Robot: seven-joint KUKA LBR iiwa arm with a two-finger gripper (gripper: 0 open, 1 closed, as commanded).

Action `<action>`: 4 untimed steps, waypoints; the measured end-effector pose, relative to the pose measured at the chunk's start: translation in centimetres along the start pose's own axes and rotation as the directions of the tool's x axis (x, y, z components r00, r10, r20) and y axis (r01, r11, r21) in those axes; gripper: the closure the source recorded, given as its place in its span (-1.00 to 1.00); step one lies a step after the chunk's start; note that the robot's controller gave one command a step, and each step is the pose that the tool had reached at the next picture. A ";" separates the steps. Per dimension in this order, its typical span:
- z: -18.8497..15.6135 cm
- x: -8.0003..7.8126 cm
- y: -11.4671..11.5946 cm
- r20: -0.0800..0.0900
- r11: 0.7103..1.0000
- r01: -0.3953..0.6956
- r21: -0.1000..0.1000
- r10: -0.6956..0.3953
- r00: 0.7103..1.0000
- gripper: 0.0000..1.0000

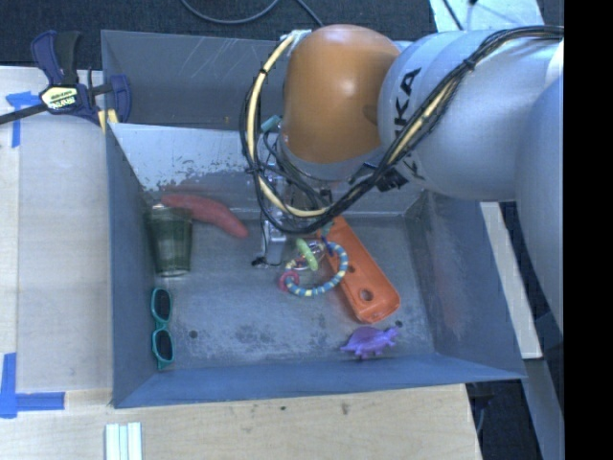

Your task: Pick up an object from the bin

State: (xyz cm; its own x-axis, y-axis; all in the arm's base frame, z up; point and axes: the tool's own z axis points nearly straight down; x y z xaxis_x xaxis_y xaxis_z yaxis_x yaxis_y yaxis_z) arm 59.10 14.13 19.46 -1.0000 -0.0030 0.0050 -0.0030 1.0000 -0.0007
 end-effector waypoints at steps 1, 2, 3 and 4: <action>-0.5 -0.1 0.0 0.008 1.000 -0.002 -0.002 0.002 1.000 -1.00; 3.0 -0.9 -0.6 0.013 0.998 0.061 -0.002 -0.061 0.998 -1.00; 5.9 0.0 -5.4 0.007 0.995 0.103 -0.002 -0.103 0.995 -1.00; 8.6 2.3 -8.4 0.013 0.973 0.230 0.005 -0.230 0.973 -1.00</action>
Offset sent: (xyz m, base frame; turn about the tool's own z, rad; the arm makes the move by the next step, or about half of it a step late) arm 0.0155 -0.0159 -0.0909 -0.1483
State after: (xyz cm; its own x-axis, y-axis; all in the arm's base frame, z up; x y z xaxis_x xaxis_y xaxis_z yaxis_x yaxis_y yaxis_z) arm 56.75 5.68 10.88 -0.9724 -0.2334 -0.0076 -0.2333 0.9724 -0.0041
